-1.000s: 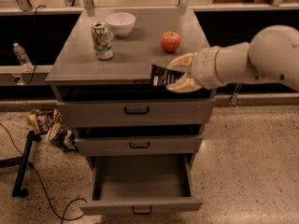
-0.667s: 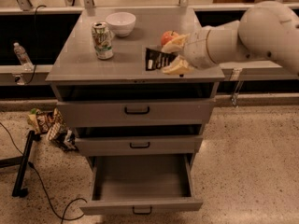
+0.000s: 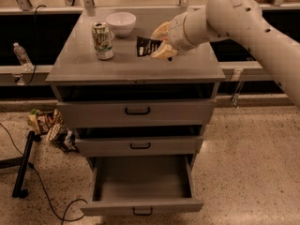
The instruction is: Pick rxbar chocolate from bottom drawer and place on counter
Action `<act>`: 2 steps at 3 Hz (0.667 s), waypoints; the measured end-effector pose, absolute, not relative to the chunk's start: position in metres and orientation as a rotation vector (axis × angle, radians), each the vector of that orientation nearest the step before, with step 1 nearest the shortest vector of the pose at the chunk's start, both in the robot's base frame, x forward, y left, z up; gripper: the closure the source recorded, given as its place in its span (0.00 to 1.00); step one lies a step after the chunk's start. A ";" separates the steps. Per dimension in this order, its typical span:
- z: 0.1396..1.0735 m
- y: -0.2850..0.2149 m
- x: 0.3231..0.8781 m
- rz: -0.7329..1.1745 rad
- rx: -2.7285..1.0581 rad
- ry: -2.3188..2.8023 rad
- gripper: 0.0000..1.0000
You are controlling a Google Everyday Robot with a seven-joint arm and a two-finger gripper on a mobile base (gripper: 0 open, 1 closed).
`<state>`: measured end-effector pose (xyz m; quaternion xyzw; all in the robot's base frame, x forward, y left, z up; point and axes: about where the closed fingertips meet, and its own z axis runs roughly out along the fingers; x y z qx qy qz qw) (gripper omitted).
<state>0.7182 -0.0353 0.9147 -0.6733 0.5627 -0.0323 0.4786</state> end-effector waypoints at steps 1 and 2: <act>0.901 -0.030 0.751 -0.067 -1.641 1.416 0.87; 0.891 -0.033 0.766 -0.046 -1.618 1.461 0.63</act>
Offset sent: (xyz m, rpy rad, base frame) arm 0.0654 -0.0067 -0.0298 0.0271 0.0992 -0.0895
